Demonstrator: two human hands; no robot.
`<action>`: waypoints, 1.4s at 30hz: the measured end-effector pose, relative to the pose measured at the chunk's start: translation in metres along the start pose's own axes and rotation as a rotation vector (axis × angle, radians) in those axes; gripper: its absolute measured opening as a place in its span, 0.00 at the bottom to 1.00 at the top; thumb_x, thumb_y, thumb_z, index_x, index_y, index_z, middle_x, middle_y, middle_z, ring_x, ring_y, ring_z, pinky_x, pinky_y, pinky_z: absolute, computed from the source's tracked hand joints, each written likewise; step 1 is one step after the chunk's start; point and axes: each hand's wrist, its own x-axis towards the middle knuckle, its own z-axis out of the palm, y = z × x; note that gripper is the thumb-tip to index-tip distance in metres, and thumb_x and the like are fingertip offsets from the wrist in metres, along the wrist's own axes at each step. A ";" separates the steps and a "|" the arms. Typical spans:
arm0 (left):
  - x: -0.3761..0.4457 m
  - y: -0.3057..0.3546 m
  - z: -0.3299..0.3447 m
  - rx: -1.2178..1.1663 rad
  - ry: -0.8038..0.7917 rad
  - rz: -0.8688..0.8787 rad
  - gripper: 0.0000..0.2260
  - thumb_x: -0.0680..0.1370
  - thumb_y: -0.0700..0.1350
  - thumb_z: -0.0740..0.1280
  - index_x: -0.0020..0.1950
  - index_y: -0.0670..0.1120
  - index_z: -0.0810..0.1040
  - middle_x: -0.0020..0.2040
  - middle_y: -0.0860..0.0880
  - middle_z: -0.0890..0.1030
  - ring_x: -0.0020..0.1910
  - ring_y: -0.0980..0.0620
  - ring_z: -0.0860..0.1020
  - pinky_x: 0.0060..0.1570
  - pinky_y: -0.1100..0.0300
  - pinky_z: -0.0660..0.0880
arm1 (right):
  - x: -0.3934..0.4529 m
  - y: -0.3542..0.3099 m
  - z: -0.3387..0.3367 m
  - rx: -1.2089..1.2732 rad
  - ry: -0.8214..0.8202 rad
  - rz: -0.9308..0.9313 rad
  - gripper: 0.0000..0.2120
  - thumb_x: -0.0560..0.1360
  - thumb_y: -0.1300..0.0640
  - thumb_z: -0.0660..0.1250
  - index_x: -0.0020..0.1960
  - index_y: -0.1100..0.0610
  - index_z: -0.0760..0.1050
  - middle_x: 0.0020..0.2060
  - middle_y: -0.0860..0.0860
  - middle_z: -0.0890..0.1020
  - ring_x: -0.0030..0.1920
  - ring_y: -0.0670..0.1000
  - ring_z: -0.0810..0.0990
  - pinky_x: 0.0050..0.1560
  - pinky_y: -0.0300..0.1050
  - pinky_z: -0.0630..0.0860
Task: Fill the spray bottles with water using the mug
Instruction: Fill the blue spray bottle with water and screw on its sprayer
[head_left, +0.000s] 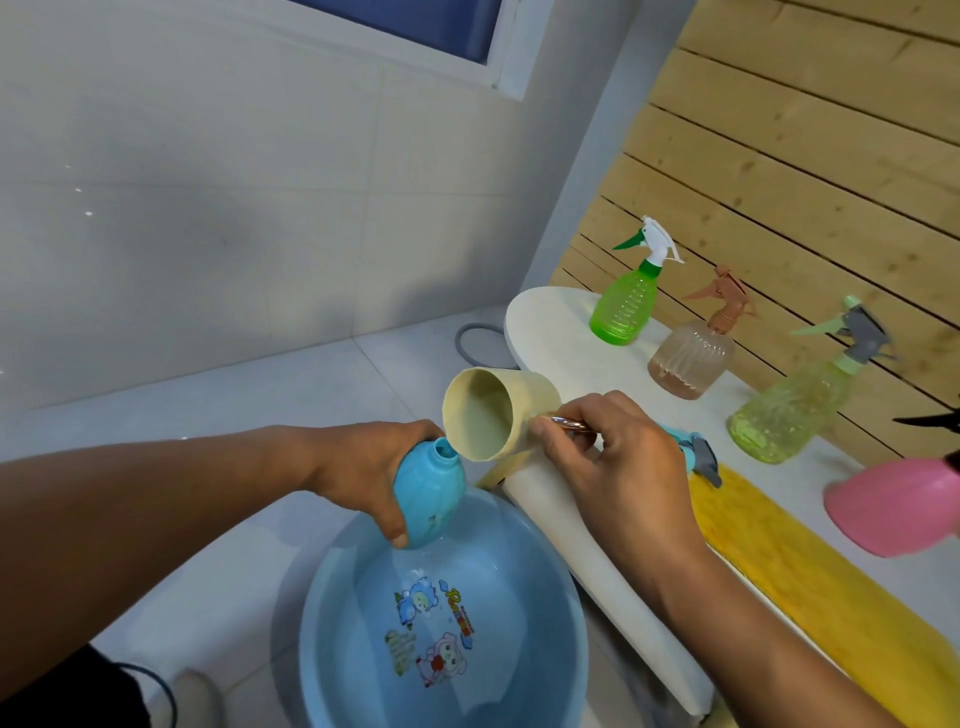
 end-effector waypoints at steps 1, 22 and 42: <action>0.000 0.000 0.000 -0.001 0.000 0.000 0.43 0.64 0.50 0.86 0.72 0.60 0.66 0.60 0.61 0.76 0.58 0.61 0.77 0.53 0.66 0.78 | 0.000 0.000 0.000 -0.005 0.006 -0.011 0.07 0.76 0.47 0.71 0.44 0.50 0.81 0.37 0.44 0.76 0.40 0.45 0.76 0.41 0.44 0.72; 0.001 0.002 -0.001 0.037 0.006 -0.008 0.39 0.64 0.51 0.86 0.66 0.62 0.64 0.57 0.62 0.75 0.55 0.62 0.77 0.46 0.71 0.74 | -0.001 -0.002 -0.002 -0.088 0.082 -0.128 0.08 0.77 0.47 0.71 0.47 0.52 0.82 0.40 0.47 0.78 0.42 0.51 0.77 0.41 0.50 0.75; 0.000 0.005 -0.001 0.034 -0.008 0.003 0.39 0.64 0.52 0.86 0.64 0.62 0.64 0.57 0.61 0.75 0.55 0.59 0.77 0.48 0.68 0.75 | -0.002 -0.006 -0.005 -0.181 0.095 -0.239 0.08 0.79 0.48 0.69 0.49 0.52 0.82 0.42 0.47 0.78 0.43 0.51 0.76 0.42 0.45 0.71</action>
